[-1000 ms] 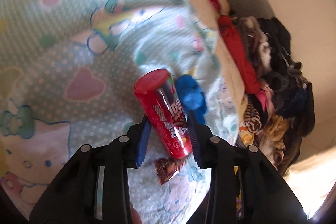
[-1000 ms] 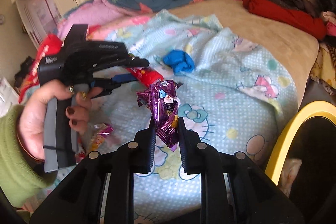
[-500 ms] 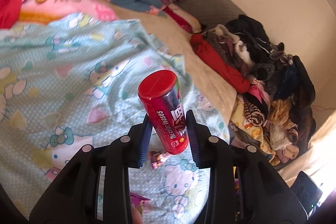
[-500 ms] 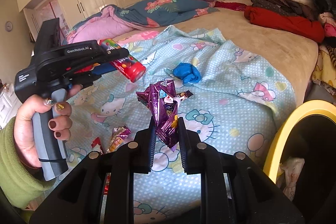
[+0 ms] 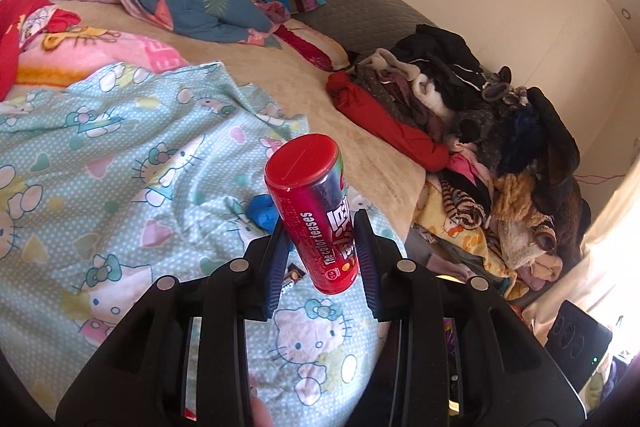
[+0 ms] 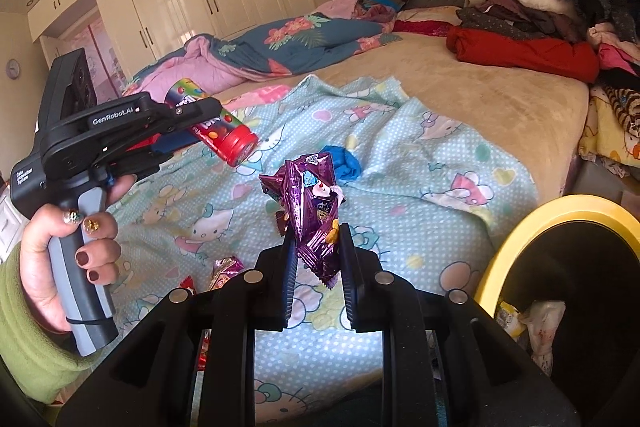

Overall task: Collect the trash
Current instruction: 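Carry the red tube and purple wrapper with both tools over the bin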

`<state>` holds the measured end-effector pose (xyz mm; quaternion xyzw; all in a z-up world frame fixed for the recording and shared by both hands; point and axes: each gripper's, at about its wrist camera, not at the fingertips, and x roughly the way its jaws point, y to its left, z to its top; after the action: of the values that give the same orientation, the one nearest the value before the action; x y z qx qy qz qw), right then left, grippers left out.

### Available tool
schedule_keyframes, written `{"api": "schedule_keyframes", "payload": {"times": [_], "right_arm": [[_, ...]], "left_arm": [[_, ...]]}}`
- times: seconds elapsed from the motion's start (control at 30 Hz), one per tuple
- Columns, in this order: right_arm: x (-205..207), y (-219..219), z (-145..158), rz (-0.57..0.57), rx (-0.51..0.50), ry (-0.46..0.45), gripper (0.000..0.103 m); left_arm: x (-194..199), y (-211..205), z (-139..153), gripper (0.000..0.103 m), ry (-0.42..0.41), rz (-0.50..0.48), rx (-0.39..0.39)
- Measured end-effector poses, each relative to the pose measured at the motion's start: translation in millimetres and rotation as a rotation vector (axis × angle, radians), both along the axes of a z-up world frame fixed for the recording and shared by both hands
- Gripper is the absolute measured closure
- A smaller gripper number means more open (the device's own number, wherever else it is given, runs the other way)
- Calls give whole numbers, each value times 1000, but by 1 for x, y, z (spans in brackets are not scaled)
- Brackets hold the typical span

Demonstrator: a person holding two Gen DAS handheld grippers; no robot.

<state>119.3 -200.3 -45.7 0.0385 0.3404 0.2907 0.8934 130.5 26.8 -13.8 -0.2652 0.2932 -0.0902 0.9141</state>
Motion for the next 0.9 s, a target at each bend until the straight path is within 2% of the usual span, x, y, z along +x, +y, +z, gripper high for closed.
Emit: {"api": "schedule_keyframes", "payload": {"times": [0.9], "right_arm": [[-15, -49, 22, -85, 59, -39, 84]], "left_arm": [[-17, -50, 20, 78, -40, -107, 69]]}}
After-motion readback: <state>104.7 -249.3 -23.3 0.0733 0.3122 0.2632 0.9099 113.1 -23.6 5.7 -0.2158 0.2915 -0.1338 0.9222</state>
